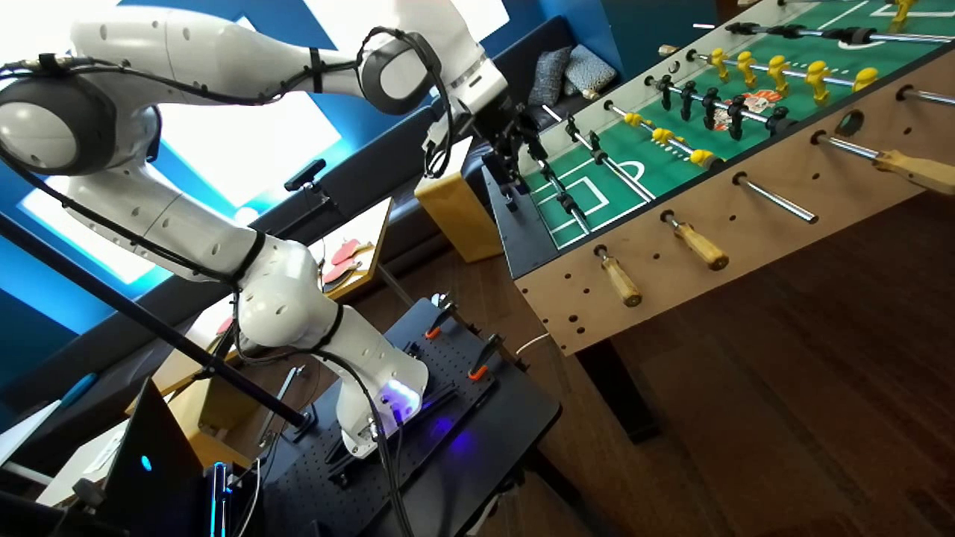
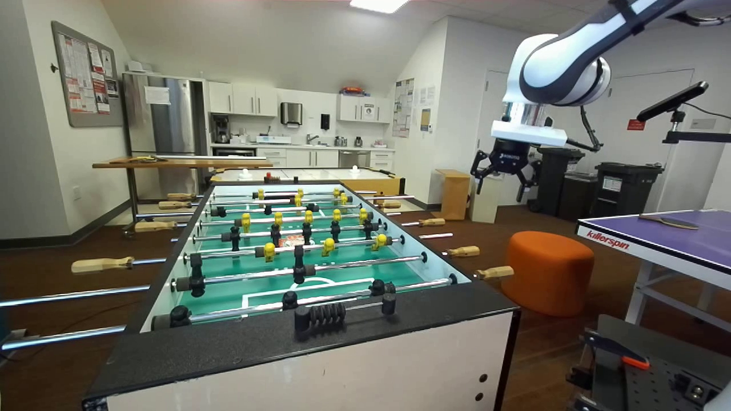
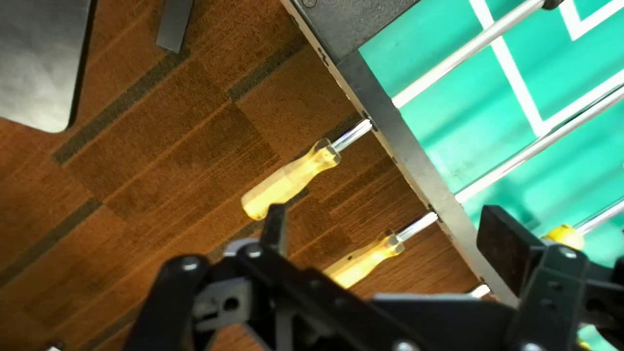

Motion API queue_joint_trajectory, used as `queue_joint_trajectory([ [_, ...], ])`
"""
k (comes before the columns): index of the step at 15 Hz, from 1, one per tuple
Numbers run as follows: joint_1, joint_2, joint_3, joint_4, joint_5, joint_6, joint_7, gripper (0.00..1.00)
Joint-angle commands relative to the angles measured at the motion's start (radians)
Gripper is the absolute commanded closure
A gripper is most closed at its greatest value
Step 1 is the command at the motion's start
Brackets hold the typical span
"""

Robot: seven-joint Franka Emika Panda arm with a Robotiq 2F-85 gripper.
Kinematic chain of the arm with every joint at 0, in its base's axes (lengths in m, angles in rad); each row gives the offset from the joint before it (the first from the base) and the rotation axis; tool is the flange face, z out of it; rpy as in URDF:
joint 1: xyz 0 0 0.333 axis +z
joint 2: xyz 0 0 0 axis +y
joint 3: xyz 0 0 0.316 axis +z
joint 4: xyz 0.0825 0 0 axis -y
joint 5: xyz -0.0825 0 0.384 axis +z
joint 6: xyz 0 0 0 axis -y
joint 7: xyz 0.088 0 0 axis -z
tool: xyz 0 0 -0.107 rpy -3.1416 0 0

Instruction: Pull the first stick on the left

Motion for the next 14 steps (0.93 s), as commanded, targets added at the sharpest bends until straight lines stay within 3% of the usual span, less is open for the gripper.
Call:
queue_joint_trajectory([
  [1, 0.002, 0.015, -0.018, -0.015, -0.012, 0.017, 0.045, 0.0],
  [6, 0.006, 0.026, -0.024, -0.019, -0.016, 0.027, 0.052, 0.0],
  [14, -0.025, 0.17, -0.102, -0.006, 0.054, 0.185, 0.276, 0.0],
])
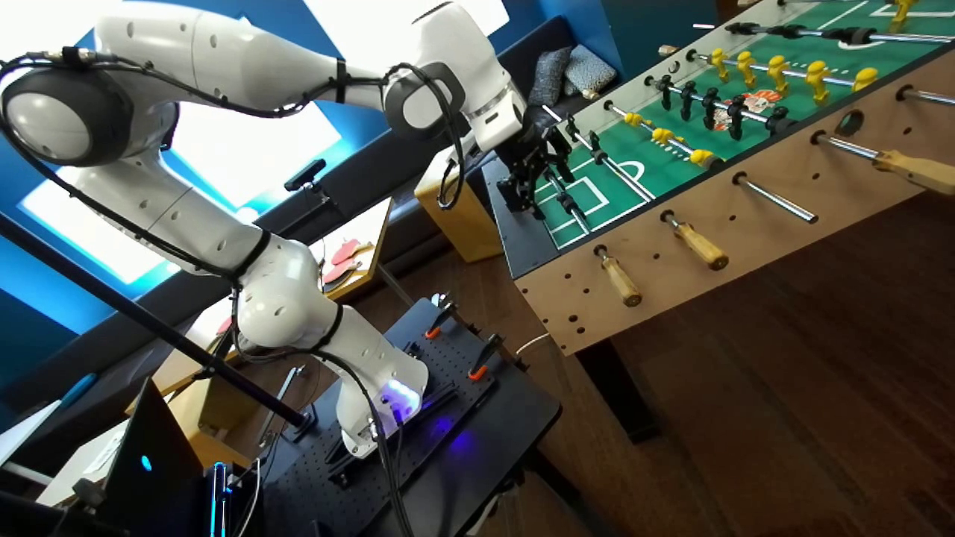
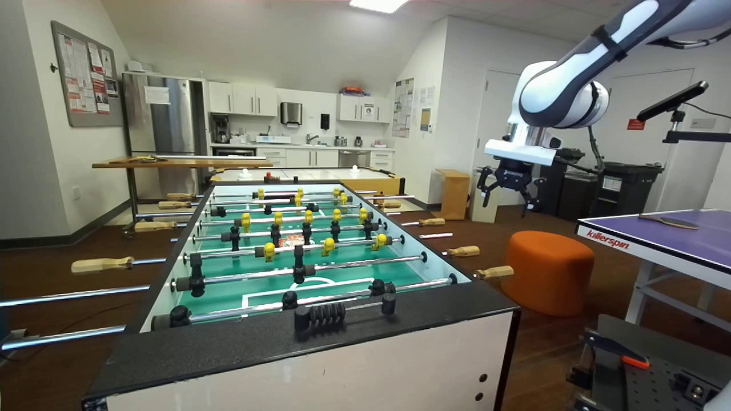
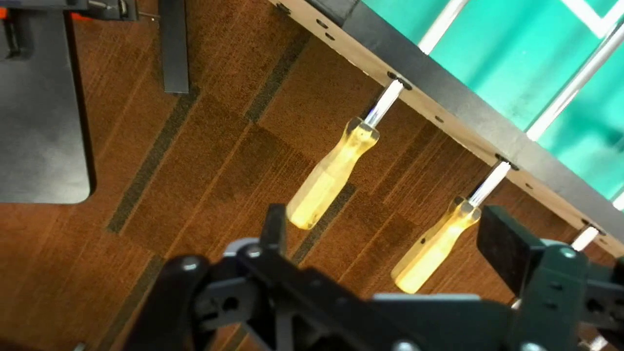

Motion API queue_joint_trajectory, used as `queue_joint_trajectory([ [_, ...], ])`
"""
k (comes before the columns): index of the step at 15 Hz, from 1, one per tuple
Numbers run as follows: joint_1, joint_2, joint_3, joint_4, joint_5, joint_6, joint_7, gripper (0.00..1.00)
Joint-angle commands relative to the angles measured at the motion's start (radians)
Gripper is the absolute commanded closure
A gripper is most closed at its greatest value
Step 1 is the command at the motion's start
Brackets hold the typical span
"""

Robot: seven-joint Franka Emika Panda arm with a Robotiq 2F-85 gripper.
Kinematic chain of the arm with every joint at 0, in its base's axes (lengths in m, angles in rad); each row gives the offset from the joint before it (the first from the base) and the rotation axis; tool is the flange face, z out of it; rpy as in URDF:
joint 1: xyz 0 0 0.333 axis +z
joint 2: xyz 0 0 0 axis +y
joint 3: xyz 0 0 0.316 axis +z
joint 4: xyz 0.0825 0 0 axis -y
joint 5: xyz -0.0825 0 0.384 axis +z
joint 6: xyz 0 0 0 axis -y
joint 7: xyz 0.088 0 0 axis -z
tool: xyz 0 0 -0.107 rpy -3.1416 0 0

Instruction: Pull the first stick on the left

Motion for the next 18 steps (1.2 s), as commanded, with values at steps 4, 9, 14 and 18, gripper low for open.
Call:
queue_joint_trajectory([
  [4, 0.0, 0.185, -0.077, 0.019, 0.106, 0.213, 0.106, 0.0],
  [9, 0.028, 0.318, -0.108, 0.016, 0.157, 0.323, 0.124, 0.0],
  [14, 0.064, 0.412, -0.12, 0.02, 0.202, 0.367, 0.119, 0.0],
  [18, 0.09, 0.475, -0.127, 0.029, 0.24, 0.41, 0.12, 0.0],
])
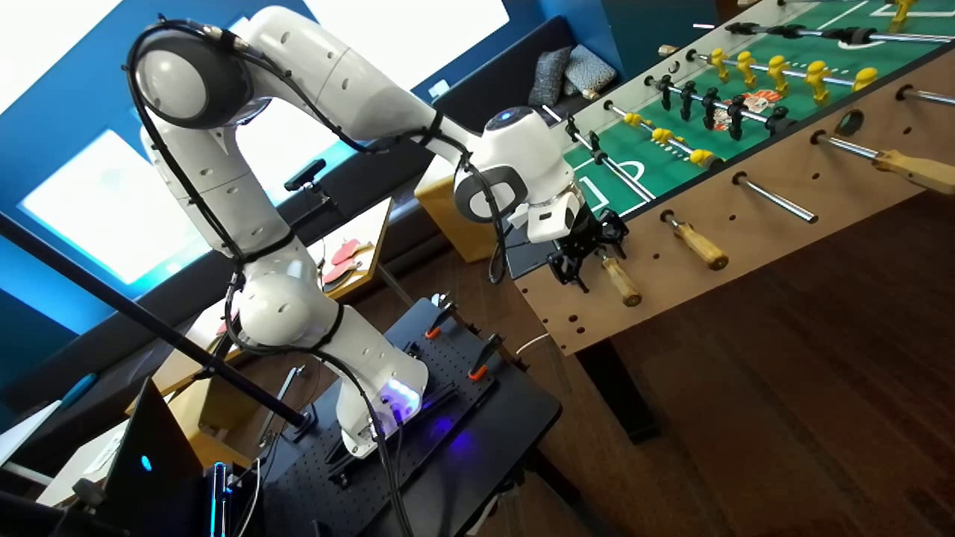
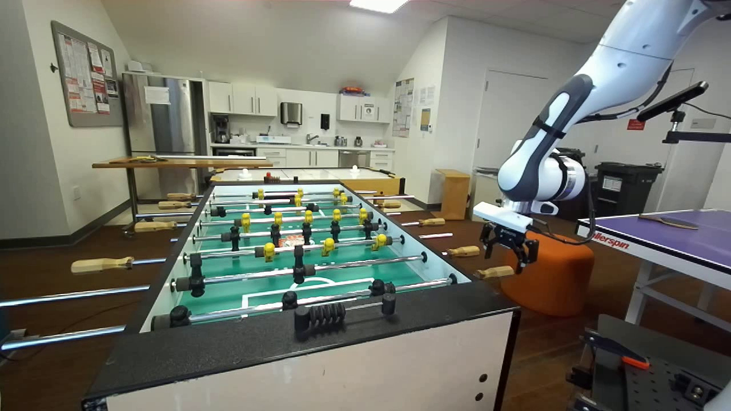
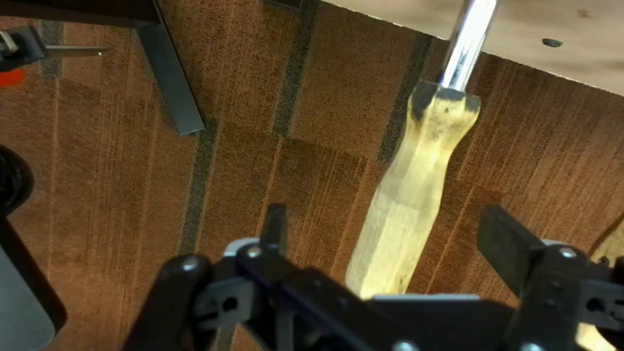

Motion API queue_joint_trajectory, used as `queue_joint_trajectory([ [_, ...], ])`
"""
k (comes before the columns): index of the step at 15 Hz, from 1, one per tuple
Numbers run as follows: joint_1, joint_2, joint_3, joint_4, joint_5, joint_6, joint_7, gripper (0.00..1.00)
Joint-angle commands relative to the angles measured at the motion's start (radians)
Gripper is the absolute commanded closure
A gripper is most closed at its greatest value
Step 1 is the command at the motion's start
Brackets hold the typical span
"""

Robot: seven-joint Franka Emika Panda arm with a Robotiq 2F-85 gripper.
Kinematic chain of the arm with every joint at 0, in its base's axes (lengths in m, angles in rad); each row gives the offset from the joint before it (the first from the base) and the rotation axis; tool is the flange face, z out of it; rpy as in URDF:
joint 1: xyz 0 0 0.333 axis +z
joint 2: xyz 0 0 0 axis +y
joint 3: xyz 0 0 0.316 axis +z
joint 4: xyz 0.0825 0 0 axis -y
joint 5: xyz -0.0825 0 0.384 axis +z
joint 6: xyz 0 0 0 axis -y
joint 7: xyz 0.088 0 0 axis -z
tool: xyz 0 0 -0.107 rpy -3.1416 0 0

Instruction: Pull the first stick on the left

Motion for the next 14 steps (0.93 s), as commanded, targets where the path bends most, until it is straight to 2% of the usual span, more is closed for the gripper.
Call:
queue_joint_trajectory([
  [1, 0.039, 0.069, -0.022, 0.029, 0.043, 0.05, 0.02, 0.0],
  [7, 0.04, 0.148, -0.021, 0.07, 0.108, 0.105, 0.001, 0.0],
  [8, 0.039, 0.154, -0.019, 0.075, 0.114, 0.106, -0.002, 0.25],
  [10, 0.041, 0.163, -0.021, 0.086, 0.121, 0.11, -0.005, 0.34],
  [14, 0.036, 0.164, -0.017, 0.094, 0.134, 0.108, -0.012, 0.66],
])
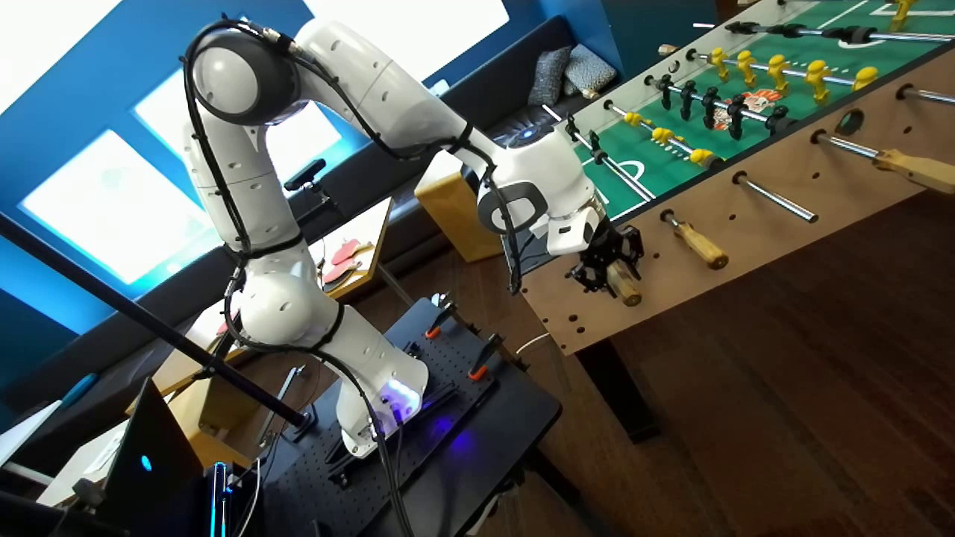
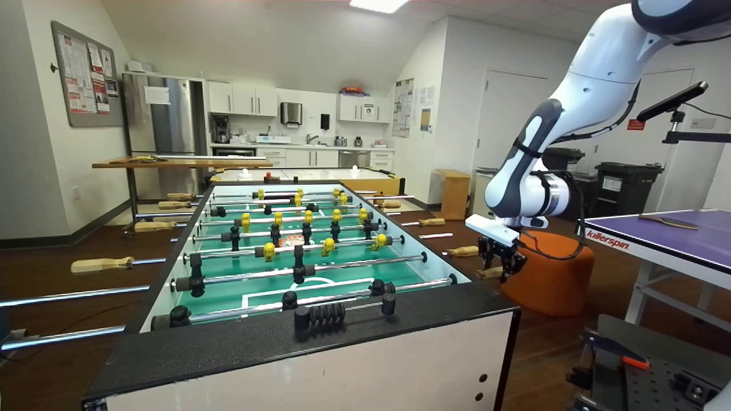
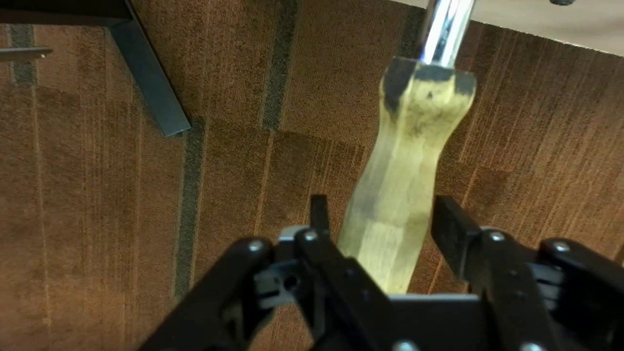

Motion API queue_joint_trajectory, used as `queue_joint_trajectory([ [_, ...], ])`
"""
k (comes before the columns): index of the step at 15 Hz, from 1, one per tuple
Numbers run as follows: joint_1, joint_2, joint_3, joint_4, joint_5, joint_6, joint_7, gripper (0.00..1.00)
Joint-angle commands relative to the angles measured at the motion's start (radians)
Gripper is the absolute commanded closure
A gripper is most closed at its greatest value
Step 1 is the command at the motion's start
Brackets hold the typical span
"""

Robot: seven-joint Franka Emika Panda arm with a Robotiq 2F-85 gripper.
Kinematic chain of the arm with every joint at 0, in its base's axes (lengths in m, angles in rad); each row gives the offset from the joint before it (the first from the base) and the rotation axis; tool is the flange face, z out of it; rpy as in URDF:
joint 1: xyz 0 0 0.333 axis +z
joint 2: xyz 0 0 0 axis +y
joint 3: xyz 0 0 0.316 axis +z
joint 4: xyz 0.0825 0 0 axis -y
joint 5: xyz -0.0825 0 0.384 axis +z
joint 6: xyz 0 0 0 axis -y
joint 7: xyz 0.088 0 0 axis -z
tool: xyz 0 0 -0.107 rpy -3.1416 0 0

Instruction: Pull the first stick on the left

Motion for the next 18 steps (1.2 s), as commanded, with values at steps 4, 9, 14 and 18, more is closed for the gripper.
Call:
queue_joint_trajectory([
  [4, -0.02, -0.027, 0.004, -0.011, 0.067, 0.01, -0.044, 0.81],
  [9, -0.143, -0.056, 0.014, -0.018, 0.153, -0.011, -0.16, 0.82],
  [14, -0.341, -0.042, 0.046, 0.018, 0.214, -0.037, -0.3, 0.82],
  [18, -0.396, -0.044, 0.017, 0.048, 0.264, -0.059, -0.405, 0.82],
])
